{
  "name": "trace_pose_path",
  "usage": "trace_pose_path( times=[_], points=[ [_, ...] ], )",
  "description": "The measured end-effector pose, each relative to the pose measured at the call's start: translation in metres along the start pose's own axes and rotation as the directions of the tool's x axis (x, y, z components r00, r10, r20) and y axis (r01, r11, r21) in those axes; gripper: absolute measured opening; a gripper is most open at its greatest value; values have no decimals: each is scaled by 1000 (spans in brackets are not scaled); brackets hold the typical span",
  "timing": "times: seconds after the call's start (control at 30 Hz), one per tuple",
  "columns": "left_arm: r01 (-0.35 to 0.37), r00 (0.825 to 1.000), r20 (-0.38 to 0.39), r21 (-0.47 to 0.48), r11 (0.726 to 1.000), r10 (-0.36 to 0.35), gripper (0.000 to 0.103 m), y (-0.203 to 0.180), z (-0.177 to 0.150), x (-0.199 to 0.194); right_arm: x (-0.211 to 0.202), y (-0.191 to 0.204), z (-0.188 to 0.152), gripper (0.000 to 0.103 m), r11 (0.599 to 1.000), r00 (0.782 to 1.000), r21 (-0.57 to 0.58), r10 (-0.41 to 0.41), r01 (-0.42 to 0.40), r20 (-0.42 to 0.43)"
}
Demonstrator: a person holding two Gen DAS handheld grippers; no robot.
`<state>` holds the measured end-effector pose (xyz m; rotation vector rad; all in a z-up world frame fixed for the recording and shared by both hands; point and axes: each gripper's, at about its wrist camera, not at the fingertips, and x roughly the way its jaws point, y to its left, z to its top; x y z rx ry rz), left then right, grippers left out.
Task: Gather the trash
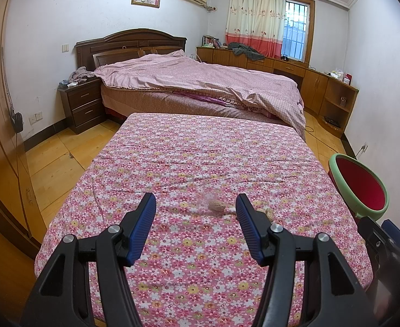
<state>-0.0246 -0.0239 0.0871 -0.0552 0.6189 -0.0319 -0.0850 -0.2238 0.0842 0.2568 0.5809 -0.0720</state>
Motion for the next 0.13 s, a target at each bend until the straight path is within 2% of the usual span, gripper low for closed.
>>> trace_pose_path(
  times=[0.13],
  points=[
    [0,1000,-3,0,1000,0,61,0,0,0,0,0,0,88,1000,1000,-1,-1,1,0]
  ],
)
